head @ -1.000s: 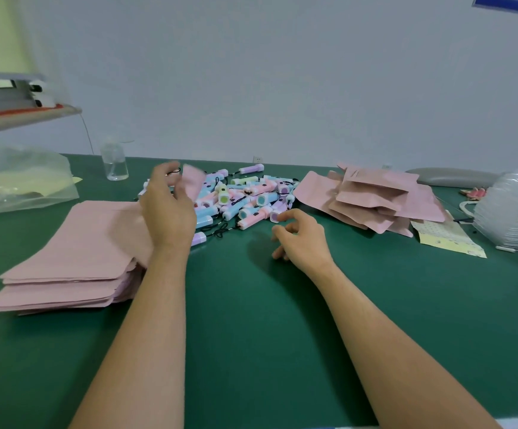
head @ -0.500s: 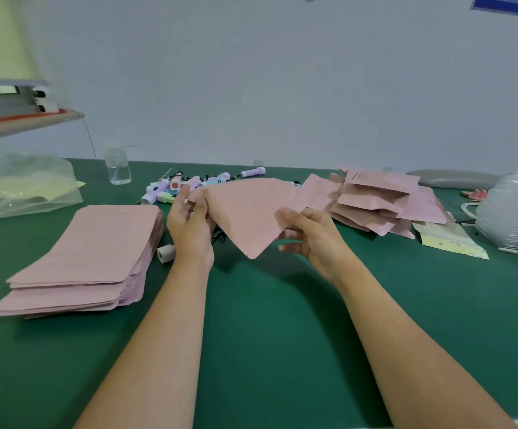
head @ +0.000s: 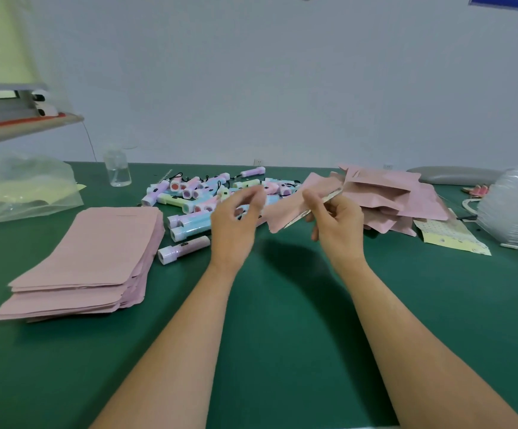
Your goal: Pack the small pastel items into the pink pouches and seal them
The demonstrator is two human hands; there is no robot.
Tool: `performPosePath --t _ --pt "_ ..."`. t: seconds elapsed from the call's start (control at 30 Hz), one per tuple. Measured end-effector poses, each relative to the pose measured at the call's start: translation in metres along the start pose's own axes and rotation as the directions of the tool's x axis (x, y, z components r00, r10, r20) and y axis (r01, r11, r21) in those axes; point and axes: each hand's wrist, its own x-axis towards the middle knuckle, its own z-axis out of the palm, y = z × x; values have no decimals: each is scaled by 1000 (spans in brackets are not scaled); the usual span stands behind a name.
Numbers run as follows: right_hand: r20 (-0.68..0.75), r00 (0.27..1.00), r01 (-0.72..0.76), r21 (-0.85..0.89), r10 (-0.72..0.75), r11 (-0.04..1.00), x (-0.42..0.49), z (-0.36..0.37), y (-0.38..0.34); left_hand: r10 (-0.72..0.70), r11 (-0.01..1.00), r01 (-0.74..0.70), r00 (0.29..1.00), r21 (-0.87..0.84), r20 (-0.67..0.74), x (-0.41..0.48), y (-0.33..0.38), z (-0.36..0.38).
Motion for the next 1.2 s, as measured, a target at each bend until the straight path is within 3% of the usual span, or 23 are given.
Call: performPosePath --t 0.13,0.3,0.53,0.6,0.83,0.97,1.07,1.13,1.2 --pt "13 993 119 -123 -119 985 -2 1 0 6 997 19 943 -72 332 -15 7 18" --pt "79 987 151 -183 -139 971 0 -1 5 -122 959 224 880 -174 459 -17 3 18" --pt "135 979 185 -305 -149 934 -1 -2 7 -285 904 416 765 -105 578 -15 -1 9" --pt "141 976 200 -303 -164 932 -2 -3 5 -314 884 453 760 -117 569 -15 -1 8" --pt "294 944 264 -399 -150 878 -5 -2 3 -107 994 86 890 68 442 -18 -9 16" --pt "329 930 294 -398 -164 869 -3 -5 1 -44 991 0 944 134 328 -18 -13 18" --pt "319 933 319 -518 -167 794 -1 -9 3 80 974 -123 973 192 218 -18 -12 16" --pt "284 951 281 -615 -125 737 -1 -9 5 145 953 -184 974 242 173 -17 -12 15" --pt "275 961 204 -635 -29 745 -2 -7 7 200 915 -248 964 319 177 -19 -12 16"
